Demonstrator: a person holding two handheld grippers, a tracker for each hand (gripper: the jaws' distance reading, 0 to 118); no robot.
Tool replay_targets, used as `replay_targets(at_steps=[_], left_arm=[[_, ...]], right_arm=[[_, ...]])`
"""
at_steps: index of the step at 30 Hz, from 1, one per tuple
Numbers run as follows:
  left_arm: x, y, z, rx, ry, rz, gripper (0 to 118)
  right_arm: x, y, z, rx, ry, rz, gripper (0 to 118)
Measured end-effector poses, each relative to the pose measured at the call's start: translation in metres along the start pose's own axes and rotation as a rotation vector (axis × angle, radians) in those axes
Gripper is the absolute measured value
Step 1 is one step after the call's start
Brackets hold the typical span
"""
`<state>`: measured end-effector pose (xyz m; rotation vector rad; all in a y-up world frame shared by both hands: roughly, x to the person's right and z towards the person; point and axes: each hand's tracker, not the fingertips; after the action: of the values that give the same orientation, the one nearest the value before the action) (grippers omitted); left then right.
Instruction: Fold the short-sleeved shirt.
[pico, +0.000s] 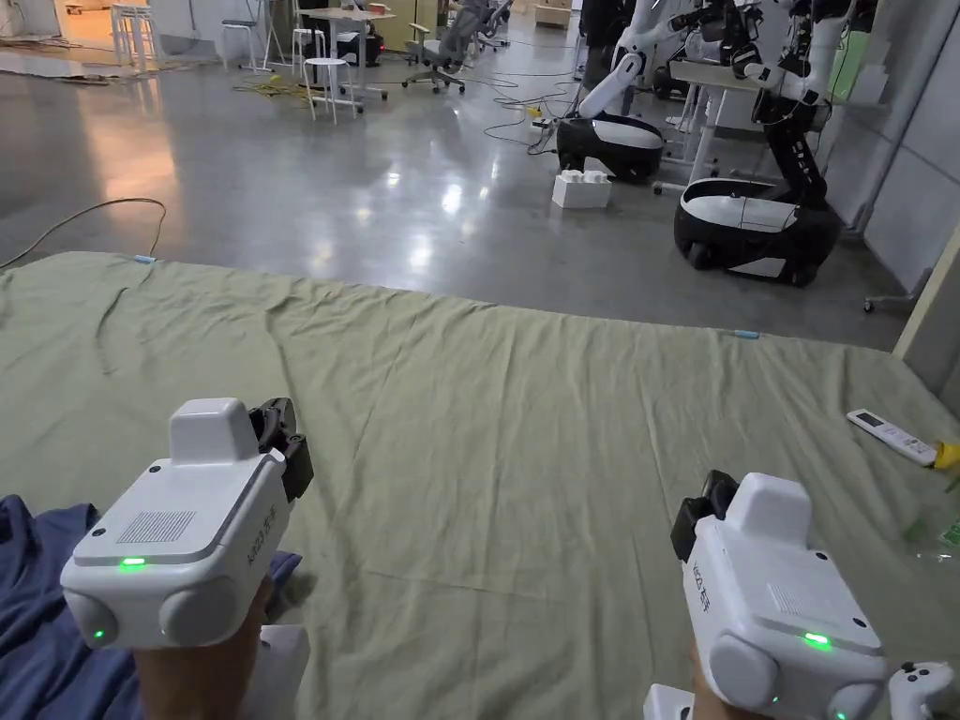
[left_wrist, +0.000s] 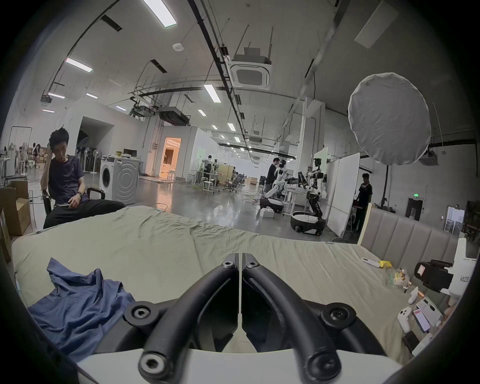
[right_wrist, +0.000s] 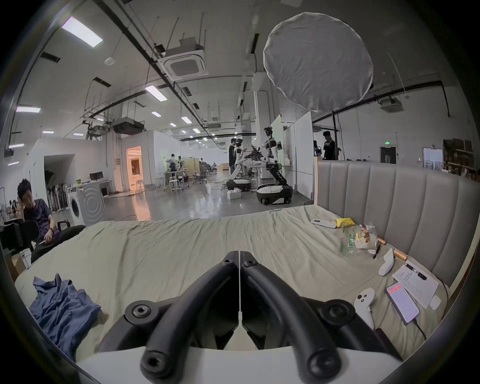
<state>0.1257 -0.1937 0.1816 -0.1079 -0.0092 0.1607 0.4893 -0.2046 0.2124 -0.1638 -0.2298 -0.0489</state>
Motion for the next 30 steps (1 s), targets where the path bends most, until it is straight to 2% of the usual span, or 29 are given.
replay_targets(at_steps=[7,11,21,25,26,30], left_arm=[[-0.009,-0.002,0.006,-0.084,-0.02,-0.096,1],[-0.027,-0.005,0.018,-0.144,-0.004,-0.114,1],[-0.152,0.005,0.032,-0.468,0.131,-0.14,1],[-0.207,-0.01,0.021,-0.637,0.168,-0.053,3],[-0.212,-0.015,0.017,-0.688,0.183,-0.043,11],[-0.226,-0.045,0.005,-0.796,0.21,-0.11,83]], right_arm=[[-0.012,0.0,0.007,0.019,0.01,0.049,1],[-0.018,-0.003,0.005,0.002,0.038,0.048,1],[-0.037,-0.025,-0.006,-0.061,0.095,0.094,1],[-0.046,-0.035,-0.011,-0.094,0.115,0.099,1],[-0.048,-0.037,-0.012,-0.104,0.118,0.101,1],[-0.055,-0.045,-0.013,-0.124,0.13,0.11,1]])
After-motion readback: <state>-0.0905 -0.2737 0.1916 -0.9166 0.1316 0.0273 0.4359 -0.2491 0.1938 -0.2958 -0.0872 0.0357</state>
